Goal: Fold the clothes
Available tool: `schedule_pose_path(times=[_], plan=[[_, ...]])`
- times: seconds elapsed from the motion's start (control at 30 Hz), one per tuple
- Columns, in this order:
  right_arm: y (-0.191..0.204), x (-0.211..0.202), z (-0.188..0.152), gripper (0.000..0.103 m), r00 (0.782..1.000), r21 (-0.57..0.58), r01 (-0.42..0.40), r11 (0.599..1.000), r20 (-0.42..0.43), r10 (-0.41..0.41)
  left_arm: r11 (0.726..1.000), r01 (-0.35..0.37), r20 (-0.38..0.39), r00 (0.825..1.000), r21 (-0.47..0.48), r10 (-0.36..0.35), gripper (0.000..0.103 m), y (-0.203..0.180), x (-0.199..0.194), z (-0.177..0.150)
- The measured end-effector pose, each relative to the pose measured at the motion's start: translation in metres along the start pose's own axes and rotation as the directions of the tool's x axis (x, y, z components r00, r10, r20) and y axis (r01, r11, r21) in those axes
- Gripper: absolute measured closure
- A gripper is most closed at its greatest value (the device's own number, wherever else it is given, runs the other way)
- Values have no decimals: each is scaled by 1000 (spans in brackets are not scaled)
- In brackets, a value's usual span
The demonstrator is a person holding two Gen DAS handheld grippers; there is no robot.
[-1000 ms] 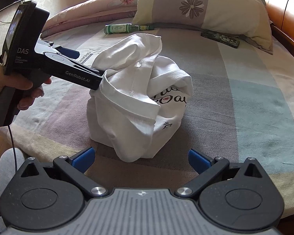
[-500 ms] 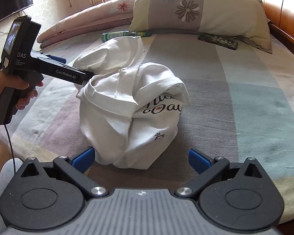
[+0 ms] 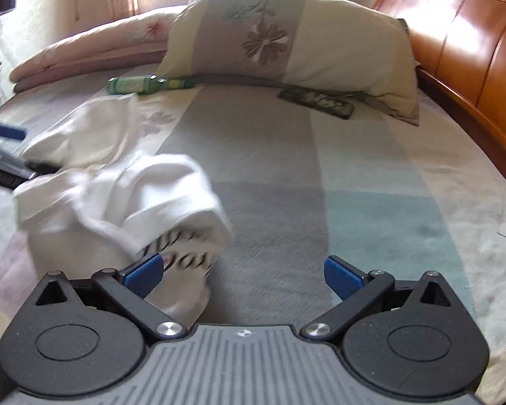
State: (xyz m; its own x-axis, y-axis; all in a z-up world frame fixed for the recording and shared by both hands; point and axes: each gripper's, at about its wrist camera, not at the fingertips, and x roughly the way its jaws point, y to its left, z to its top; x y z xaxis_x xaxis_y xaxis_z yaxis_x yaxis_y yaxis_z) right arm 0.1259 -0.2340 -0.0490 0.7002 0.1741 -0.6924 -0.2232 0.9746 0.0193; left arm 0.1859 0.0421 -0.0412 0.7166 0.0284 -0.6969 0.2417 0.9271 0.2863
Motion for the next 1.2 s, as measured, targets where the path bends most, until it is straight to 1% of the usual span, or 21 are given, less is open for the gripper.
schedule_pose_path(times=[0.07, 0.1, 0.17, 0.23, 0.3, 0.37, 0.4, 0.47, 0.57, 0.77, 0.8, 0.87, 0.9, 1.0, 1.07, 1.13, 1.17, 1.2], plan=[[-14, 5, 15, 0, 1000, 32, 15, 999, 9, -15, 1000, 10, -7, 1000, -13, -10, 0, 2, 1, -1], [-18, 3, 18, 0, 1000, 43, 1, 999, 19, -2, 1000, 16, -11, 1000, -21, -16, 0, 3, 2, -2], [-23, -8, 15, 0, 998, 40, -53, 998, 37, 52, 999, 24, -15, 1000, -27, -24, 0, 4, 3, -3], [-25, -18, 0, 0, 995, 20, -100, 995, 20, 100, 999, 26, -16, 1000, -23, -27, 0, 4, 4, -3], [-23, -22, -20, 0, 988, -20, -147, 989, -58, 146, 1000, 22, -15, 1000, -17, -22, 0, 3, 4, -2], [-11, -28, -43, 0, 972, -63, -207, 976, -129, 197, 1000, 12, -8, 1000, -10, -12, 0, 1, 3, 1], [-2, -30, -52, 0, 962, -83, -240, 967, -150, 226, 1000, 7, -4, 1000, -7, -7, 0, 1, 2, 2], [20, -30, -61, 0, 952, -126, -284, 950, -150, 265, 1000, -24, 23, 999, -15, 24, 0, 2, 0, 5], [50, -19, -53, 0, 957, -134, -282, 950, -113, 268, 997, -70, 26, 997, -44, 71, 0, 9, 4, 9], [63, 10, -7, 0, 962, -31, -272, 962, -28, 271, 987, -138, -21, 990, -84, 136, 0, 30, 17, 1], [59, 17, 1, 0, 969, -21, -247, 969, -12, 247, 985, -144, -27, 989, -95, 142, 0, 34, 18, -1], [46, 34, 20, 0, 987, -7, -158, 987, 9, 158, 981, -157, -41, 987, -116, 153, 0, 43, 21, -4], [38, 39, 29, 0, 992, 1, -123, 992, 28, 123, 979, -165, -44, 986, -121, 161, 0, 47, 23, -6], [11, 43, 48, 0, 995, 43, -98, 994, 38, 97, 970, -198, -52, 980, -142, 192, 0, 58, 26, -7], [2, 33, 48, 0, 994, 39, -102, 994, 55, 99, 964, -211, -53, 977, -162, 205, 0, 64, 27, -6], [-3, 21, 42, 0, 991, 12, -108, 994, 74, 107, 962, -204, -53, 979, -179, 198, 0, 68, 28, -5], [-4, 17, 37, 0, 990, -2, -128, 992, 67, 128, 963, -204, -53, 979, -174, 198, 0, 66, 28, -4], [-2, 14, 31, 0, 984, -29, -171, 985, 46, 172, 964, -205, -53, 979, -168, 199, 0, 65, 27, -4]])
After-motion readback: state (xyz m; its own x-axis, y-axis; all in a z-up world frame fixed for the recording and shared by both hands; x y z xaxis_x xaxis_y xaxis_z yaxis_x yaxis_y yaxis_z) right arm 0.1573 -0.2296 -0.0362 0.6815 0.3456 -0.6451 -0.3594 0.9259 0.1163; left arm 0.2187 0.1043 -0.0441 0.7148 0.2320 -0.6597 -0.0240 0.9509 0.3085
